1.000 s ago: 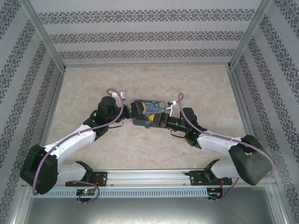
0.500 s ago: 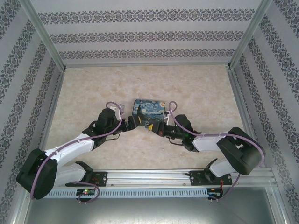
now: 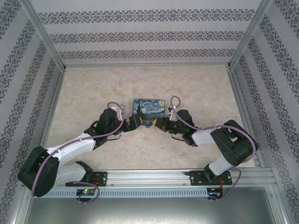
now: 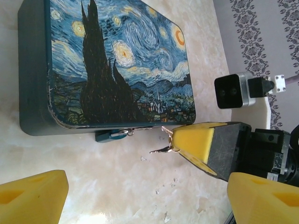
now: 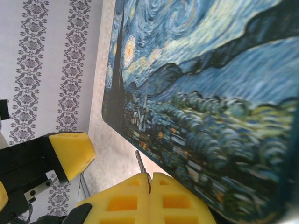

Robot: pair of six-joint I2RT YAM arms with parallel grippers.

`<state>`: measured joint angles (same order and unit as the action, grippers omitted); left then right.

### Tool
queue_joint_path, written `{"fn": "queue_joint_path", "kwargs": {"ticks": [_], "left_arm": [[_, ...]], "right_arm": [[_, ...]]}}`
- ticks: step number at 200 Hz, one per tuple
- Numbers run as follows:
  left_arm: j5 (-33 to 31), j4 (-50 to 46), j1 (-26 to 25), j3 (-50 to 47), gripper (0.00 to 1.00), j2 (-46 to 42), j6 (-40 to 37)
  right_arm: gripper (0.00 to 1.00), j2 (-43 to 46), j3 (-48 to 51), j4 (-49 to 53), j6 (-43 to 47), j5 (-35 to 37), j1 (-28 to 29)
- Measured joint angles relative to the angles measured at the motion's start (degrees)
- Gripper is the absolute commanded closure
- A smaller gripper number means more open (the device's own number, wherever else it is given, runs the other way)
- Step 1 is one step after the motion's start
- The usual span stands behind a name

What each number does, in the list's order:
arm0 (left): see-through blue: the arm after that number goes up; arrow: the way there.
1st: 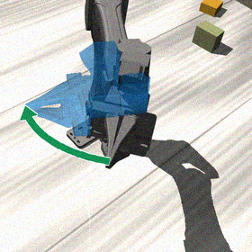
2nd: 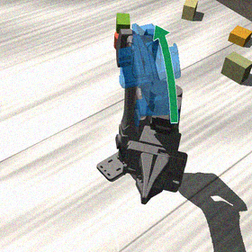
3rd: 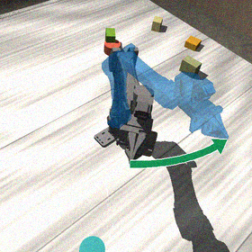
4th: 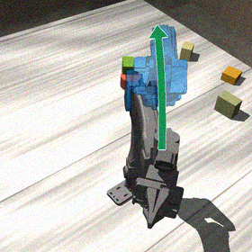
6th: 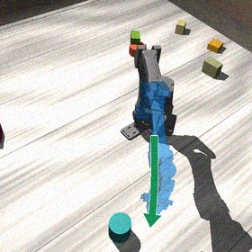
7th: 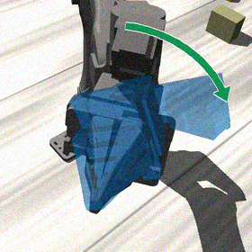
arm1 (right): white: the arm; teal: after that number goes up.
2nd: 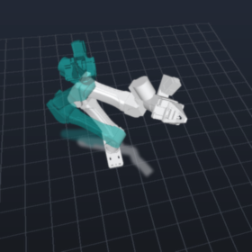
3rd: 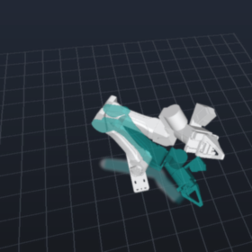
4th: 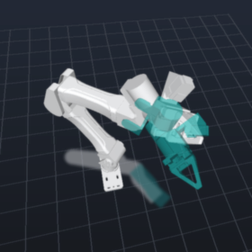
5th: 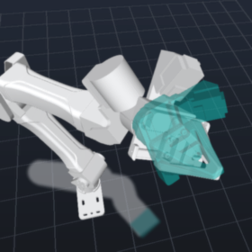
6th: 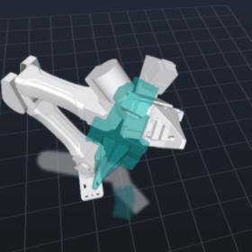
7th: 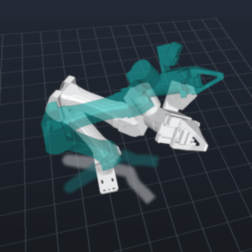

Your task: Unlock a padlock with a key

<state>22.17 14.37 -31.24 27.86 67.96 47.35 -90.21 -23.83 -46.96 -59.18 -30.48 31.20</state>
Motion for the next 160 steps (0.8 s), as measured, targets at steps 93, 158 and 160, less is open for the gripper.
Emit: {"fn": "queue_joint_path", "kwargs": {"ticks": [93,158,160], "left_arm": [[-0.7,3.6,-4.9,0.0,0.17,6.8,-2.3],[-5.2,4.5,-10.5,2.9,0.26,15.4,-11.5],[-5.4,4.5,-10.7,3.0,0.26,15.6,-11.8]], "right_arm": [[1.0,9.7,-0.5,2.4,0.1,-2.2,-1.6],[1.0,6.7,-4.9,5.8,0.6,-1.8,-5.4],[1.0,6.4,-5.1,5.9,0.6,-1.7,-5.4]]}}
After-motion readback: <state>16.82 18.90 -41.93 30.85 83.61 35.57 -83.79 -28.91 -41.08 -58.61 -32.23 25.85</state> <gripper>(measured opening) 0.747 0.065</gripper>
